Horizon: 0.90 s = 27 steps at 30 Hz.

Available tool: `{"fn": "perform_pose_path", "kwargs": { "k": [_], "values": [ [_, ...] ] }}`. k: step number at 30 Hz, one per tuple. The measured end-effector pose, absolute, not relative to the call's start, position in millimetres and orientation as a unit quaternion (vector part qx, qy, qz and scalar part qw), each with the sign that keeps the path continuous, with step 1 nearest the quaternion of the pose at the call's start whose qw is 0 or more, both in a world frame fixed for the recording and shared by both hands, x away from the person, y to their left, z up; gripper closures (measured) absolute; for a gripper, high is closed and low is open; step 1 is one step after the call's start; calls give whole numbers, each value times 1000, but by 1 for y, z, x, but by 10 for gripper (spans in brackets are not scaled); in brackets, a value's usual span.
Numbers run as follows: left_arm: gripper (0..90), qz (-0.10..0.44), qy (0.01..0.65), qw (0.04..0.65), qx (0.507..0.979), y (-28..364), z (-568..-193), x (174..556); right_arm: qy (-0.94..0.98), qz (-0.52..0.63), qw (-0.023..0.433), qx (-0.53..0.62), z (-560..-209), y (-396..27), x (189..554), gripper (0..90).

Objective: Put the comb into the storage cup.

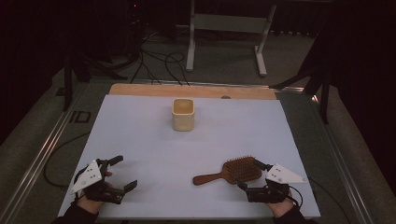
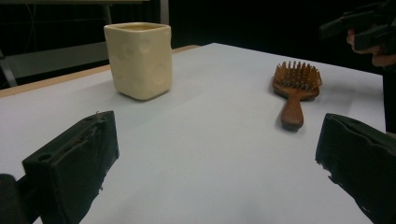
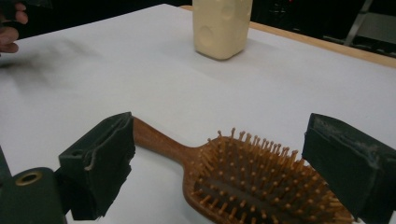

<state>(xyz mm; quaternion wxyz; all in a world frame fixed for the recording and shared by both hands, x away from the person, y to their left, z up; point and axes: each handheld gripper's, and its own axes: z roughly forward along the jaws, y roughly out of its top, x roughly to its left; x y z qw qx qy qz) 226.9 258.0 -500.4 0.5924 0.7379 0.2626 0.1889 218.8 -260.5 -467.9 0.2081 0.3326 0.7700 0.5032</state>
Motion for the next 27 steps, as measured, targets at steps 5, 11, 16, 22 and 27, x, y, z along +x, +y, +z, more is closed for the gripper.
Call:
{"fn": "perform_pose_path", "kwargs": {
  "k": [5, 11, 16, 22, 27],
  "values": [
    [1, 188, 263, 592, 739, 258, -501, 227, 773, 499, 219, 324, -447, -255, 221, 90],
    [1, 188, 262, 593, 738, 258, -500, 227, 774, 500, 221, 320, -432, -248, 229, 91],
    [1, 187, 263, 593, 738, 258, -501, 227, 775, 504, 221, 311, -423, -243, 235, 91],
    [1, 187, 262, 592, 739, 258, -500, 227, 780, 503, 216, 304, -418, -234, 242, 91],
    [1, 187, 262, 593, 738, 258, -500, 227, 787, 499, 212, 294, -415, -225, 247, 91]
  ]
}}
